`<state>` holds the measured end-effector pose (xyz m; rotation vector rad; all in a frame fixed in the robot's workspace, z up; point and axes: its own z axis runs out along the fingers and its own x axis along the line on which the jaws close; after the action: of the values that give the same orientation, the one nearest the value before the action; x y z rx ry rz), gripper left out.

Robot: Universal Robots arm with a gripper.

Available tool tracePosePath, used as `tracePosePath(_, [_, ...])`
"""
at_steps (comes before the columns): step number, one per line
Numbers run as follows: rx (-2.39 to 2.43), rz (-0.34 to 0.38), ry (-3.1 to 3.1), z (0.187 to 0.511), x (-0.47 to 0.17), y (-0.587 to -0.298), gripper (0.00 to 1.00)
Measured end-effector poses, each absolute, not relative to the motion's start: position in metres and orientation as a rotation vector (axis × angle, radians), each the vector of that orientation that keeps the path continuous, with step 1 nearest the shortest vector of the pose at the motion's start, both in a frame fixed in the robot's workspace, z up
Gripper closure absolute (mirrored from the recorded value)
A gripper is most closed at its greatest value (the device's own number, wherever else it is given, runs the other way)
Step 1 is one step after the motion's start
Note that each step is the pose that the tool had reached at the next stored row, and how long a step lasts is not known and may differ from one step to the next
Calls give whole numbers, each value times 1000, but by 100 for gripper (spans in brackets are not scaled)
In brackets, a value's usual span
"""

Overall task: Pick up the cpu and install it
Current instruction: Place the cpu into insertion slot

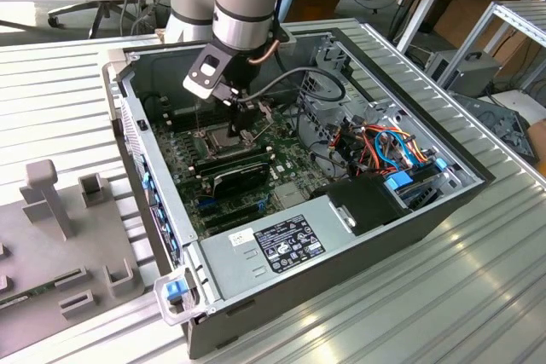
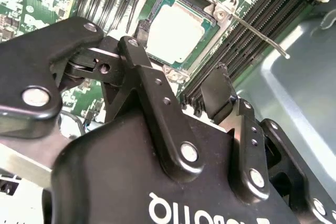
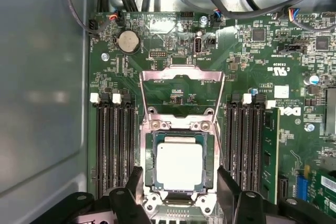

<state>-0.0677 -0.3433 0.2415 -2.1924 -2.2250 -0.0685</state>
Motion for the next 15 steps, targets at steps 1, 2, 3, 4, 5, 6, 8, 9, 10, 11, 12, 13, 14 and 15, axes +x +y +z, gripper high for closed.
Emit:
tracePosePath(1, [-2193,-67,-2226,241,-68,-343,33])
tracePosePath(2, [-2193,-66,-2226,242,-68,-343,33])
tracePosePath(3, [-2194,-66,-2226,242,-68,-343,33])
tracePosePath(4, [-2194,-66,-2226,242,-68,-343,33])
tracePosePath(5, [-2194,-66,-2226,242,-68,-343,33])
tracePosePath(6, [-2194,-66,-2226,242,-68,-343,33])
tracePosePath(8, [-2194,-65,-2226,242,-68,-343,33])
tracePosePath(9, [-2194,-66,-2226,242,-68,-343,33])
tracePosePath(10, [-2194,-65,-2226,242,-68,-343,33])
tracePosePath(11, [-2194,-65,-2226,242,-68,-343,33])
tracePosePath(12, [-2194,-65,-2226,242,-68,-343,33])
tracePosePath(13, [-2194,-65,-2227,242,-68,-343,33])
tracePosePath(14, [-2194,-65,-2227,242,-68,-343,33])
tracePosePath(15, [-2194,-65,-2227,242,-68,-343,35])
